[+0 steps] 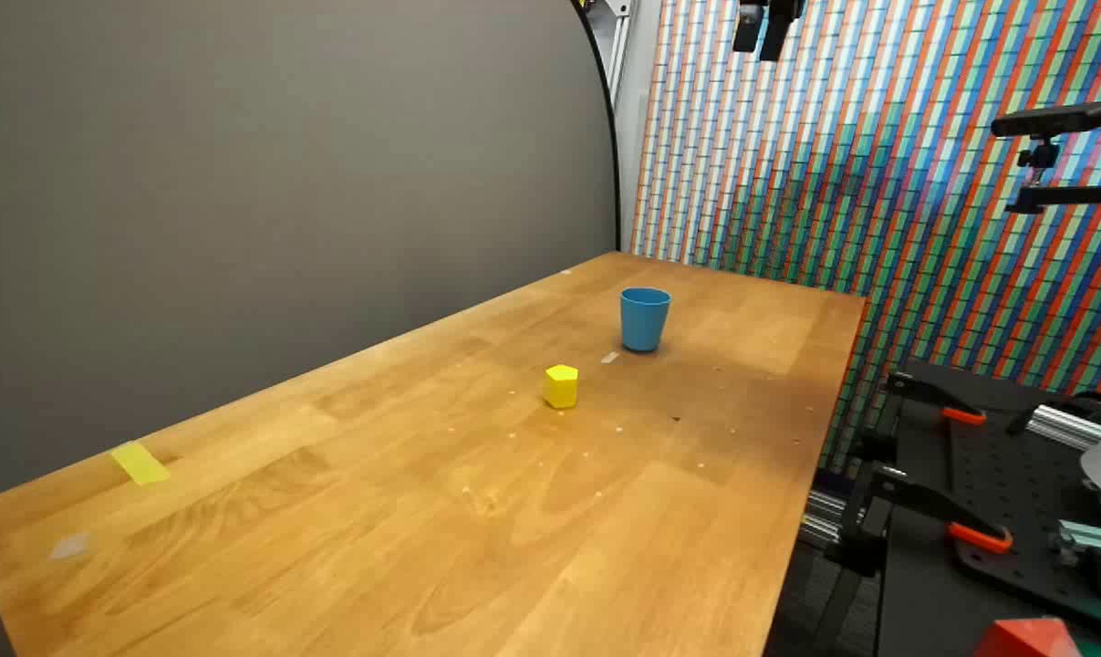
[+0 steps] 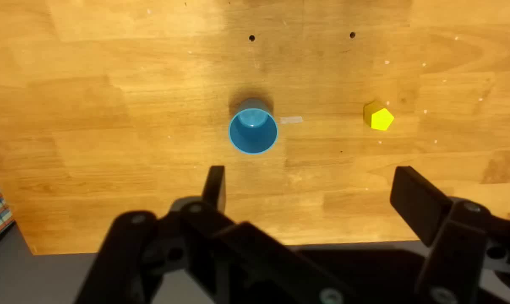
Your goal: Put the yellow block in the cup
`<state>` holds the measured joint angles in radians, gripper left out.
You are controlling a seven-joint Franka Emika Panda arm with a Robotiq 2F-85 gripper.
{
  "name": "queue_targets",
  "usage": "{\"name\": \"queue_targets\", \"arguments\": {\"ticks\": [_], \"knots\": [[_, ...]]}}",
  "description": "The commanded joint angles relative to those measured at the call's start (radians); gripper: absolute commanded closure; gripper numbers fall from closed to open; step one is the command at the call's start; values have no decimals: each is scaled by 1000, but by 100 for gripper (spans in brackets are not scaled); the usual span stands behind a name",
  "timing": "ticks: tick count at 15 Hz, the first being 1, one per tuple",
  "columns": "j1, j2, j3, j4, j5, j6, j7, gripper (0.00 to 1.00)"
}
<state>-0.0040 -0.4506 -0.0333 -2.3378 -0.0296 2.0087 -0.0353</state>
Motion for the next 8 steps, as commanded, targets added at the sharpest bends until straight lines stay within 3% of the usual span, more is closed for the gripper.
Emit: {"name": "queue_targets", "arguments": {"ticks": [1,8], "knots": [[-4,0,4,6,2,-1,-1,0],[-4,-5,4,17,2,-1,-1,0]]}}
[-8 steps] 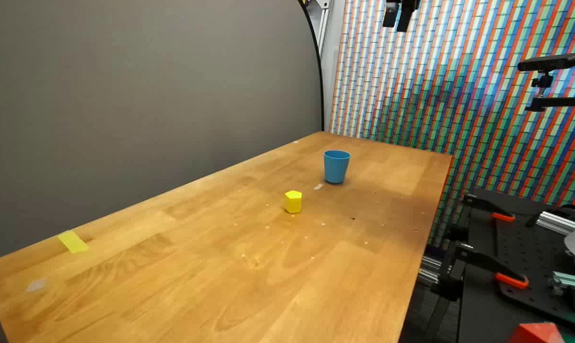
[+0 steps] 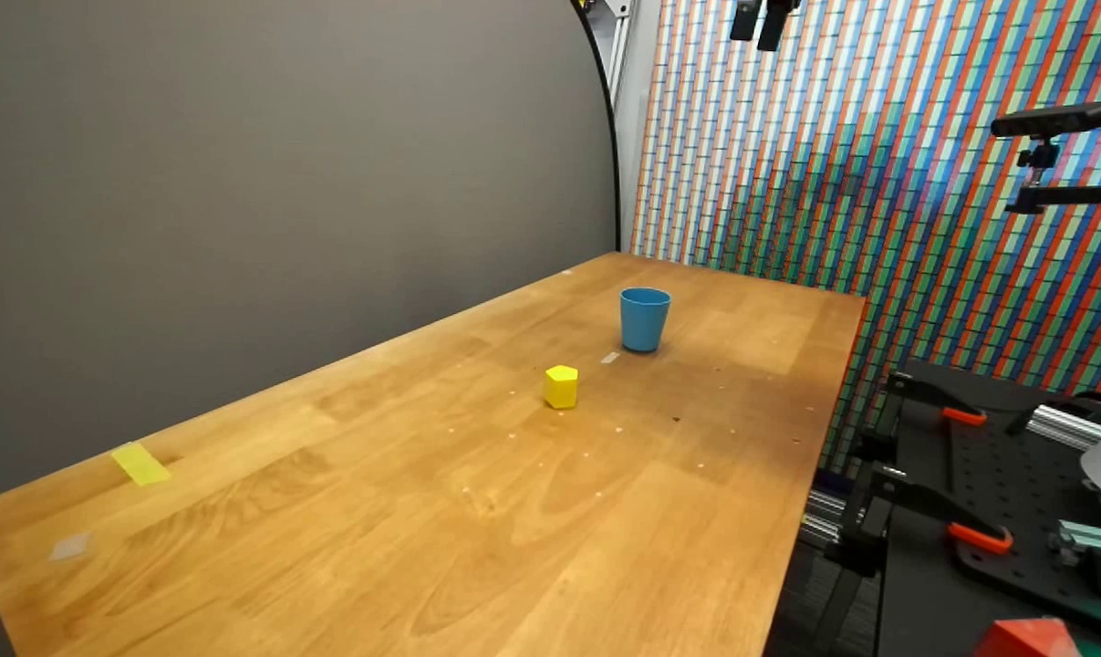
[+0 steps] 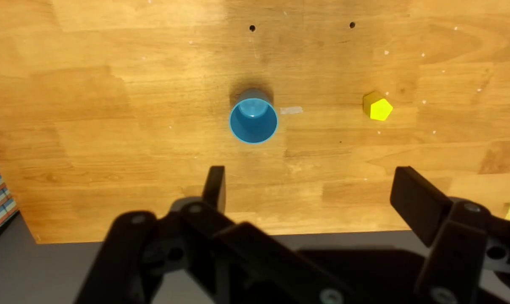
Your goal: Put the yellow block in the cup
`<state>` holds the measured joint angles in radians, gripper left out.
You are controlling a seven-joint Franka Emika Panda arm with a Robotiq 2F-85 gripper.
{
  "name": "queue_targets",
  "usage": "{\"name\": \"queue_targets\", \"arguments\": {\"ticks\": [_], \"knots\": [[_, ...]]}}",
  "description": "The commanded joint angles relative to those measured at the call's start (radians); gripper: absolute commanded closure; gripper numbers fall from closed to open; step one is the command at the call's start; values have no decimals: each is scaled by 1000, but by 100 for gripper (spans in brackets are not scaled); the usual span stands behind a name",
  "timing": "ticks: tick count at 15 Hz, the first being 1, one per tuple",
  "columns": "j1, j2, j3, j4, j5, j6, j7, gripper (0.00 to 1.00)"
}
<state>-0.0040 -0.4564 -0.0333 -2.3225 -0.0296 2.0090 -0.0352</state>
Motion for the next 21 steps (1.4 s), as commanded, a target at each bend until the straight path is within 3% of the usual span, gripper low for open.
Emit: {"name": "queue_targets", "arguments": {"ticks": [1,3,8,14,18,21], "knots": [[5,26,-5,13,26,8,-14,0],[30,106,14,52,64,47,6,0],[142,354,62,158,303,185,-67,0],[168,678,158,256,189,280,2,0],[203,830,137,296,1,348,114,0],[210,902,130,323,-36,356,166,0]]}}
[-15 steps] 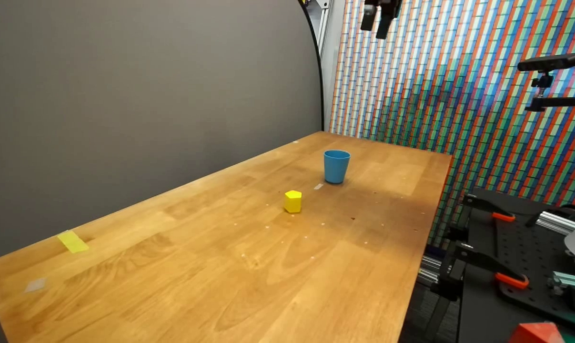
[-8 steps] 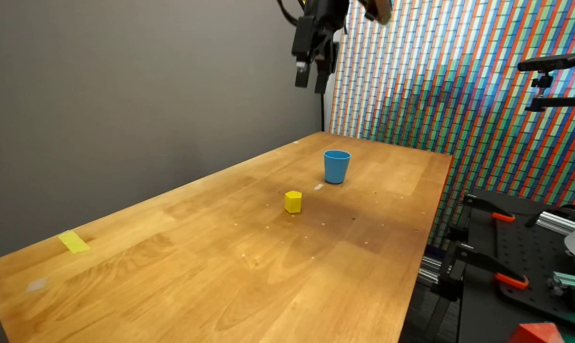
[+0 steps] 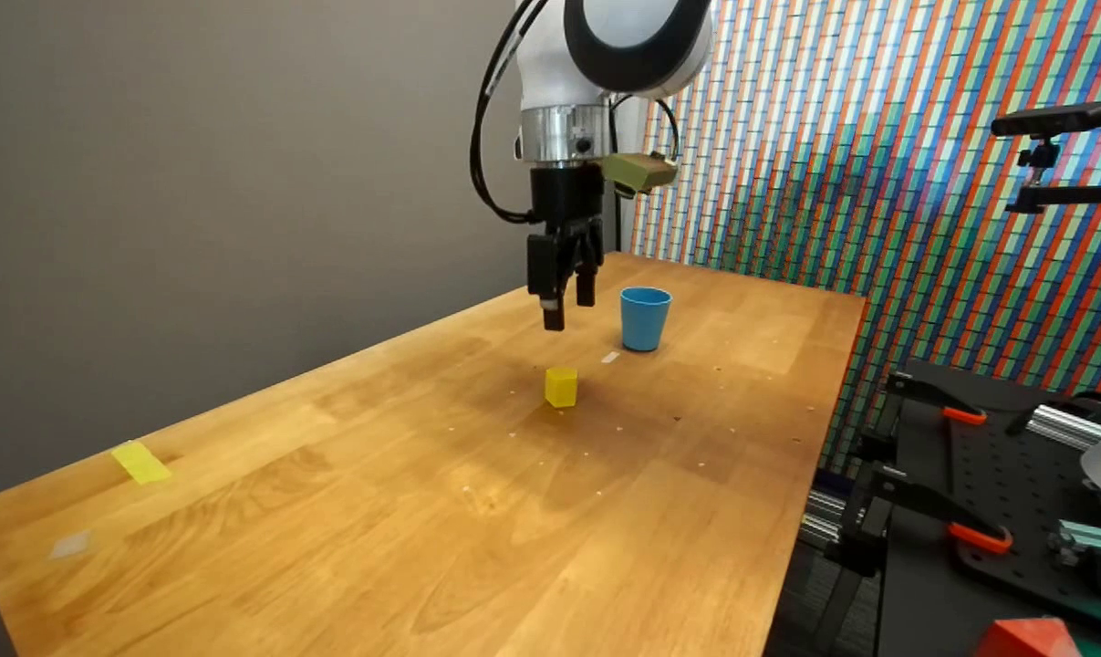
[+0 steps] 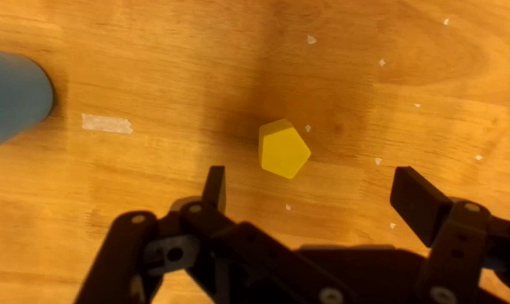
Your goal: Put the yellow block in the cup
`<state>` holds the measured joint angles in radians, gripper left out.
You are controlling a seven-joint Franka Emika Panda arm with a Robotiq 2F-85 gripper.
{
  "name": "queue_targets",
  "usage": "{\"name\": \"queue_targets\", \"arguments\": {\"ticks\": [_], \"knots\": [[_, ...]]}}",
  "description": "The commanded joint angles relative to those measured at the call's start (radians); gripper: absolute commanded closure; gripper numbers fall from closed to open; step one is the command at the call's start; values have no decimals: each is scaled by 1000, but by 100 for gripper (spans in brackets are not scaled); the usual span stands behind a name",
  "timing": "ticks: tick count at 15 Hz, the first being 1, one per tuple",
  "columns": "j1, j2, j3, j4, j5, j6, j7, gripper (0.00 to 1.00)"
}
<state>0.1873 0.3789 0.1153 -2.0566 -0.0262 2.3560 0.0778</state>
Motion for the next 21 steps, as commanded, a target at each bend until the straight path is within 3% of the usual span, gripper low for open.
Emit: {"name": "queue_targets", "arguments": {"ticks": [1,10,11,13,16,19,21], "knots": [[21,84,-21,56,-42,19,69,0],[79,172,-79,57,-83,136,208,0],[88,177,-89,56,-96,148,220,21],[106,180,-106,54,-121,157,246,32],[112,174,-118,54,-128,158,264,58],[93,139,-114,44,-99,136,270,80],[68,57,-122,9,-72,130,293,82]]}}
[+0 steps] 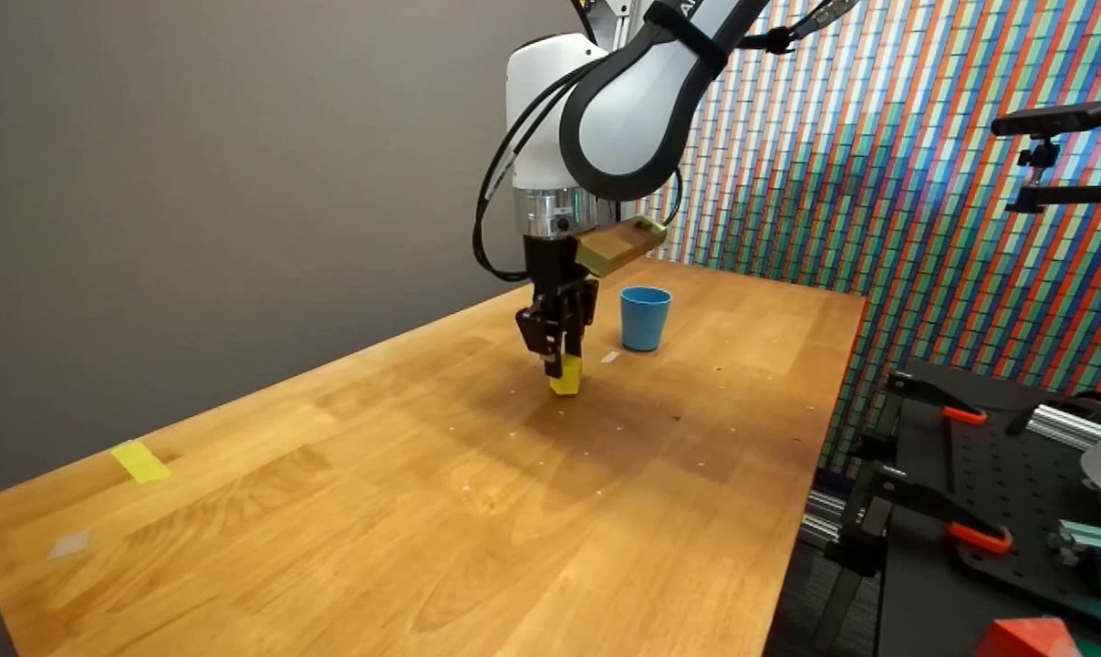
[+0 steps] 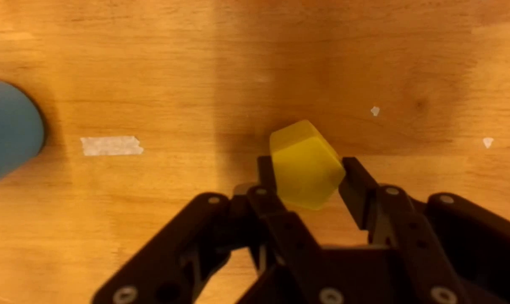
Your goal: Put the yellow block in the cup
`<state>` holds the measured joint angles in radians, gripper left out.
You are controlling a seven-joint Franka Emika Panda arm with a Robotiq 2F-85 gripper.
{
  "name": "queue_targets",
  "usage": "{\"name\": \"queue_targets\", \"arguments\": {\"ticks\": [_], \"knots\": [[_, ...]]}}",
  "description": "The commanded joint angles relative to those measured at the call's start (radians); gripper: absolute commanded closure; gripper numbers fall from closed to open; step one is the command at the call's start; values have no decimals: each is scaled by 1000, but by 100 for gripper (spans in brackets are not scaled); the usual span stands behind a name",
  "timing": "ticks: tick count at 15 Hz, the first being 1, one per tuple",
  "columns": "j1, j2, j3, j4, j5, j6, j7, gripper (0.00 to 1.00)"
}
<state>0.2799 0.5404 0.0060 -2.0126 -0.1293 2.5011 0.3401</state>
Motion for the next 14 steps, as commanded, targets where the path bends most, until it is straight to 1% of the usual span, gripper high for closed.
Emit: {"name": "queue_targets", "arguments": {"ticks": [1,4,7,11,14], "knots": [[-34,-153,-22,-57,41,-9,50,82],[-46,-265,-74,-85,14,2,140,82],[-80,-372,-126,-91,-26,-58,241,82],[-168,-393,-124,-107,1,-140,273,82],[-214,-357,-113,-125,41,-170,256,82]]}}
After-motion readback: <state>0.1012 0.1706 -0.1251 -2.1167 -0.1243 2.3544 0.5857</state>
